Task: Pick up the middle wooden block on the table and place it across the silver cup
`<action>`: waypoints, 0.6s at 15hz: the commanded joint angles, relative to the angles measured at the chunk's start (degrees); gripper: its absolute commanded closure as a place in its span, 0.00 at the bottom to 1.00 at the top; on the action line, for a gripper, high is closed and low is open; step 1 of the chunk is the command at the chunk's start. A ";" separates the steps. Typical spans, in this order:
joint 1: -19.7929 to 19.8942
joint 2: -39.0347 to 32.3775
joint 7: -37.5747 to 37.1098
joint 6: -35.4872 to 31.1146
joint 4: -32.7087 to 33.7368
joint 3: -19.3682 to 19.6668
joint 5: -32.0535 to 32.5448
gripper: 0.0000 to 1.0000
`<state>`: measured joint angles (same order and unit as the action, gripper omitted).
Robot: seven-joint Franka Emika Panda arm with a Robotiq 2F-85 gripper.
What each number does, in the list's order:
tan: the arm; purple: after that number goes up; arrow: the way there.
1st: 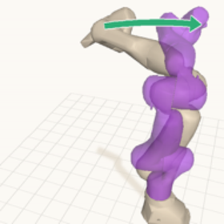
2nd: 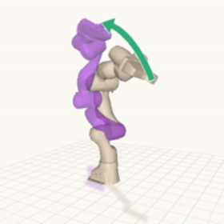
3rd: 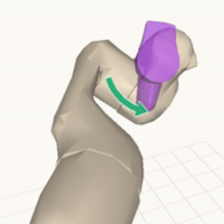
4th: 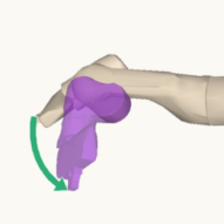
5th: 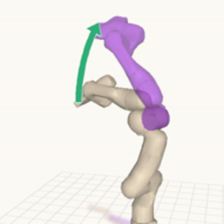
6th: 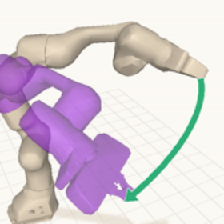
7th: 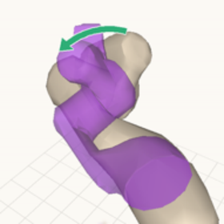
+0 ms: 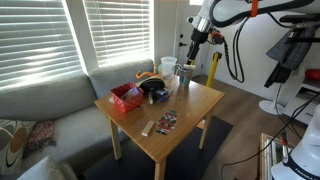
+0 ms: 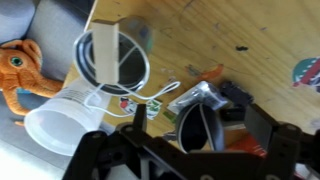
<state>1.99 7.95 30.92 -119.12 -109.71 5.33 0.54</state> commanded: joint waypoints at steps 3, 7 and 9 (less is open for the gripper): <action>-4.64 6.02 -2.43 8.11 -4.82 -3.57 -5.65 0.00; -7.52 9.38 -6.25 8.17 -10.14 -6.54 -5.60 0.00; -8.28 10.75 -7.48 6.93 -12.28 -7.19 -5.52 0.00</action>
<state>-5.27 14.80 24.94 -111.37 -117.49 -1.16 -4.06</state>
